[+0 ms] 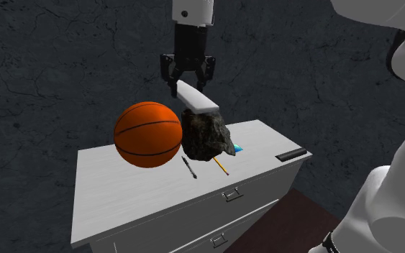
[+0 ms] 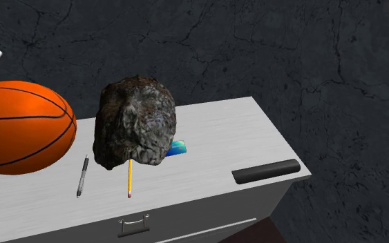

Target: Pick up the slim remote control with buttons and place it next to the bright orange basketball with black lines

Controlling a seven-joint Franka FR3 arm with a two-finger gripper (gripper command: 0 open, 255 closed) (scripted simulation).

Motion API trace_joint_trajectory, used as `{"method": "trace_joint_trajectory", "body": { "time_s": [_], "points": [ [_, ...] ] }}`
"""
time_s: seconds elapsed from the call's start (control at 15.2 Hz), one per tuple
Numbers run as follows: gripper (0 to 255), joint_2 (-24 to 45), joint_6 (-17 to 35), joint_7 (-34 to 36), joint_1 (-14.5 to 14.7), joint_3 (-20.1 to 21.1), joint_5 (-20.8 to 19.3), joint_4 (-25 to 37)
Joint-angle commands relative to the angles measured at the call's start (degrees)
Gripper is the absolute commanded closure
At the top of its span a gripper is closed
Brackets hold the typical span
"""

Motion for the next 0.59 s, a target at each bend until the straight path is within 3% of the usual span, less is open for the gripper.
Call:
{"method": "trace_joint_trajectory", "body": {
  "time_s": [0.0, 0.26, 0.53],
  "points": [
    [255, 3.09, -0.32, 3.16, 1.68, 1.51, -1.11, 3.19],
    [255, 10.47, -2.71, 9.1, 5.95, 3.96, -4.26, 12.27],
    [255, 19.83, -6.89, 14.46, 12.0, 5.45, -8.52, 25.01]
  ]
}}
